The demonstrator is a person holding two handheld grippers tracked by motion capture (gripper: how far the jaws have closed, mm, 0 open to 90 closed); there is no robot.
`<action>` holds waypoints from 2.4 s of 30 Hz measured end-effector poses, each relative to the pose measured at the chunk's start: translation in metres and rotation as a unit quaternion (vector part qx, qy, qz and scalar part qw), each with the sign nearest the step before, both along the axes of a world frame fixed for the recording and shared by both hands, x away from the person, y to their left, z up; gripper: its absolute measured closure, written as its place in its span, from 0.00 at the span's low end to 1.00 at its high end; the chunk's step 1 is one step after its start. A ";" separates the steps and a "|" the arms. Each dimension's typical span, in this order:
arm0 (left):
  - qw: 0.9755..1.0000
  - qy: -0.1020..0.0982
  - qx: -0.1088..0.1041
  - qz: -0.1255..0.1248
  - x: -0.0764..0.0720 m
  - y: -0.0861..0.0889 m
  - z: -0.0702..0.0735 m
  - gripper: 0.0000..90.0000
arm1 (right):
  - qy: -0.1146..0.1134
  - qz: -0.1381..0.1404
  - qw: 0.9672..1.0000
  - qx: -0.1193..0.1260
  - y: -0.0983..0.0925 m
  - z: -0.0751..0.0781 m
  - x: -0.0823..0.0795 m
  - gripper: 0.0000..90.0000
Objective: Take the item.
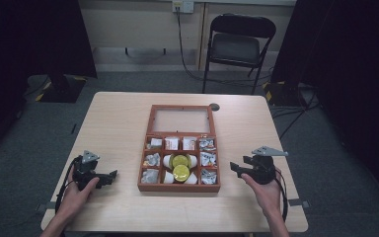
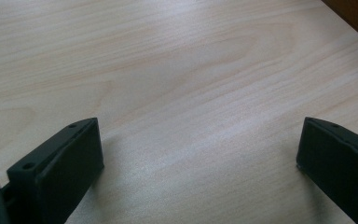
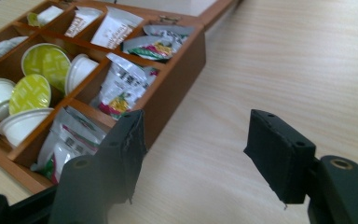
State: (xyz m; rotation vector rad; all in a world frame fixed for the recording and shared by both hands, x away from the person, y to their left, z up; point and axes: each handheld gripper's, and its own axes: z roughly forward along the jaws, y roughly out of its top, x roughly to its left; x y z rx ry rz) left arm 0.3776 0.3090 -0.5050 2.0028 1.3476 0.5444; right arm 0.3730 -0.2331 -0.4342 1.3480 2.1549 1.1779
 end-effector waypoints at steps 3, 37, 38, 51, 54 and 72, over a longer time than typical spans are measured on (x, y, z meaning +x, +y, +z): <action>1.000 0.000 0.000 0.000 0.000 0.000 0.000 0.00 | 0.000 0.009 1.000 0.003 0.008 0.003 0.003 0.41; 1.000 0.001 0.001 0.000 0.000 0.000 0.000 0.00 | -0.014 0.118 0.993 0.001 0.082 0.020 0.017 0.52; 1.000 0.000 0.000 0.000 0.000 0.000 0.000 0.00 | -0.014 0.123 0.992 -0.001 0.084 0.020 0.017 0.52; 1.000 0.000 0.000 0.000 0.000 0.000 0.000 0.00 | -0.002 0.162 0.987 -0.018 0.116 0.010 0.019 0.53; 1.000 0.001 0.001 0.000 0.000 0.000 0.000 0.00 | 0.000 0.170 0.985 -0.022 0.123 0.009 0.020 0.53; 1.000 0.001 0.001 0.000 0.000 0.000 0.000 0.00 | 0.026 0.202 0.978 -0.041 0.154 -0.010 0.023 0.47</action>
